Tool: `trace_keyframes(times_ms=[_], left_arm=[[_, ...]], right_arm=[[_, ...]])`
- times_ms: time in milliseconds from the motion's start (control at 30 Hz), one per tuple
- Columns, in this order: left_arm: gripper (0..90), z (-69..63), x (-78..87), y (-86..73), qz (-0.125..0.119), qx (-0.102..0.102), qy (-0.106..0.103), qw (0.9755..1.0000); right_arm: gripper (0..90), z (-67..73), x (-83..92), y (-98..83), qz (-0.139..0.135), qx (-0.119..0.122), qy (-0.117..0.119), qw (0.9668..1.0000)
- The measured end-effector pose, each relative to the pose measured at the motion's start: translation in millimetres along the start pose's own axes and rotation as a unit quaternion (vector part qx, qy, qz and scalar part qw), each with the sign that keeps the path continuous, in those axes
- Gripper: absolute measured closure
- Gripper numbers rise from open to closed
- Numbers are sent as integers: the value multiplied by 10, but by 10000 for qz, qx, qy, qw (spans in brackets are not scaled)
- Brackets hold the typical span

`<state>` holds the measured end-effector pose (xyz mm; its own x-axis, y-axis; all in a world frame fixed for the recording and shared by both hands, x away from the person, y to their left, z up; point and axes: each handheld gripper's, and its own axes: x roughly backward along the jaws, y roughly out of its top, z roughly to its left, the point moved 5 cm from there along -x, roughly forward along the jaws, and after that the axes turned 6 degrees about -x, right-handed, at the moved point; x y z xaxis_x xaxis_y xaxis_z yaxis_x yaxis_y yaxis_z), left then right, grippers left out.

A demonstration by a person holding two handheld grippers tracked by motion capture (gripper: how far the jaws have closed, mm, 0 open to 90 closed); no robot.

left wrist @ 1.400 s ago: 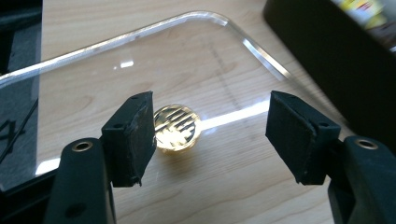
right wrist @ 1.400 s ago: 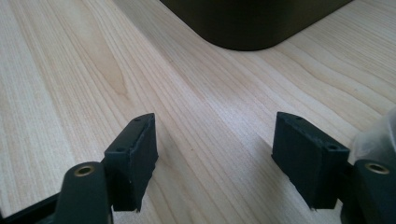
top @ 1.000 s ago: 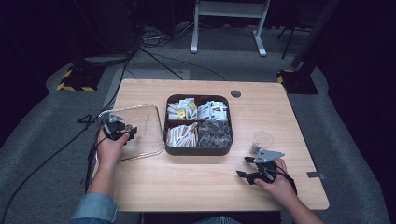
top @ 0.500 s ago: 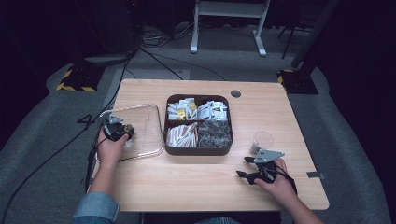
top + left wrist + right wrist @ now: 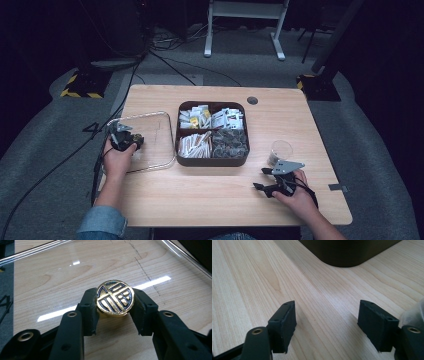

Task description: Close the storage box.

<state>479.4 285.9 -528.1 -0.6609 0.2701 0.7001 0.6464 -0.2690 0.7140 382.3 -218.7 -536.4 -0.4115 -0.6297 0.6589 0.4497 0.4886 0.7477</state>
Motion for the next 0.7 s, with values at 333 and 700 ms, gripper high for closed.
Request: trace_keyframes(times_ms=[333,700], left_arm=[[585,44,326,132,-280,55,21,9996],[585,36,685,294,-633,52,51,9980]], right_arm=[[310,1,-1,0,-3,2,0,10000],[310,1,-1,0,-4,5,0,10000]])
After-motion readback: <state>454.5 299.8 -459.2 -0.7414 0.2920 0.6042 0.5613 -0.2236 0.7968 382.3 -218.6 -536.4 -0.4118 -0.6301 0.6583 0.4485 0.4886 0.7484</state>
